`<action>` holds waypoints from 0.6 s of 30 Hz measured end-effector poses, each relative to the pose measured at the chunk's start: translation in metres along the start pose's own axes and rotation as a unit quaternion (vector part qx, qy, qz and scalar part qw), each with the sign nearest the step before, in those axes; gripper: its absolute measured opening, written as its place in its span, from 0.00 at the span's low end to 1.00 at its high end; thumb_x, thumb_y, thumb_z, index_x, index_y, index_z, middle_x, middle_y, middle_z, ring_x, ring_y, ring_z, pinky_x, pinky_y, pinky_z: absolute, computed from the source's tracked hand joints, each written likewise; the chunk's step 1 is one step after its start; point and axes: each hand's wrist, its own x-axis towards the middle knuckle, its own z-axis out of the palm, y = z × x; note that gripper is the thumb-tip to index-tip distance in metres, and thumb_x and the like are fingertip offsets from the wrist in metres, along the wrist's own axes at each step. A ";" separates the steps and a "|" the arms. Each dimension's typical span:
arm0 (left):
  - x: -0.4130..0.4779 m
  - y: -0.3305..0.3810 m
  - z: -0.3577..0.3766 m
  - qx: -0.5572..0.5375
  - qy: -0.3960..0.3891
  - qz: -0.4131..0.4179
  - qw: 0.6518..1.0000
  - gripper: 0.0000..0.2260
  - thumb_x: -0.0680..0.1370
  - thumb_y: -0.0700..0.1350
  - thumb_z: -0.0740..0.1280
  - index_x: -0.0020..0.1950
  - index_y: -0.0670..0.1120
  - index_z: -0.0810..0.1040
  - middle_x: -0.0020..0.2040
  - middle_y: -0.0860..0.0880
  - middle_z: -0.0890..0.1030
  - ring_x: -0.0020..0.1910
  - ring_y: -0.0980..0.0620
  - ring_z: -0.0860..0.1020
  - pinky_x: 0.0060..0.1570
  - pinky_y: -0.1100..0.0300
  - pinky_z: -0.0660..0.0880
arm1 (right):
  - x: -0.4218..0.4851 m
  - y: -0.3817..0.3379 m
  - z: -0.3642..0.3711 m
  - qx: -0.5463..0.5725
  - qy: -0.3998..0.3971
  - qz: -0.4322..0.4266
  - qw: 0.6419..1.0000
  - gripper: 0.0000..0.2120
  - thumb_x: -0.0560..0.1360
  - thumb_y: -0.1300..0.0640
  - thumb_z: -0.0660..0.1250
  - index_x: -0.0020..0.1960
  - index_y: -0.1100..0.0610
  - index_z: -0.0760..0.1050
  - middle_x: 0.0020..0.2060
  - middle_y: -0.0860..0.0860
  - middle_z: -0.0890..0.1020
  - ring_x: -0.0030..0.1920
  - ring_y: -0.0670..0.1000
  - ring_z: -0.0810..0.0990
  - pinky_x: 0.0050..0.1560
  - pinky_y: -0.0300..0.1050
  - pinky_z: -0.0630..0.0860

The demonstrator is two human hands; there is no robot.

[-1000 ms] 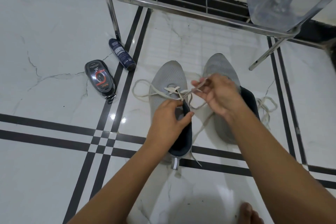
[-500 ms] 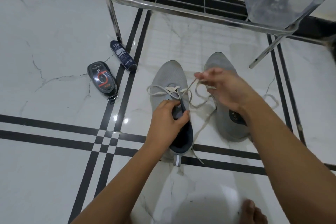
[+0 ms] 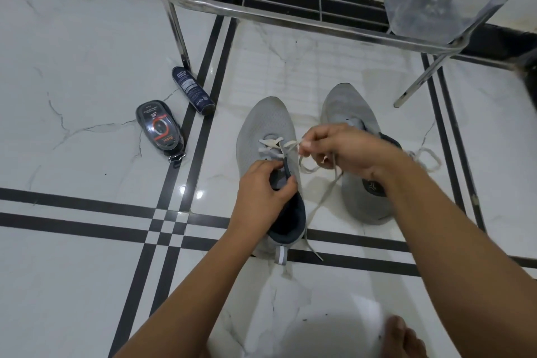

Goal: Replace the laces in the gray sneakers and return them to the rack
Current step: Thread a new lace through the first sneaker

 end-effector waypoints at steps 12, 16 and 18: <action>0.001 -0.002 -0.002 0.005 0.004 -0.015 1.000 0.14 0.75 0.46 0.68 0.59 0.43 0.77 0.50 0.52 0.73 0.47 0.59 0.71 0.45 0.75 0.62 | 0.010 0.011 -0.004 -0.290 0.037 0.109 0.950 0.18 0.77 0.50 0.64 0.55 0.64 0.79 0.53 0.62 0.81 0.56 0.58 0.79 0.58 0.50 0.73; 0.006 0.000 -0.006 -0.017 0.008 -0.017 1.000 0.14 0.73 0.48 0.70 0.57 0.45 0.78 0.52 0.52 0.76 0.49 0.58 0.73 0.48 0.72 0.67 | 0.030 0.014 0.000 -0.252 0.149 0.033 0.956 0.13 0.78 0.63 0.56 0.61 0.61 0.73 0.51 0.56 0.77 0.50 0.58 0.81 0.38 0.39 0.72; 0.011 -0.001 -0.009 -0.045 0.020 -0.029 0.998 0.12 0.74 0.49 0.70 0.54 0.46 0.79 0.51 0.51 0.79 0.49 0.57 0.77 0.49 0.70 0.72 | 0.039 0.013 0.005 -0.239 0.213 -0.016 0.947 0.15 0.79 0.63 0.55 0.64 0.59 0.71 0.55 0.58 0.77 0.45 0.56 0.79 0.35 0.37 0.70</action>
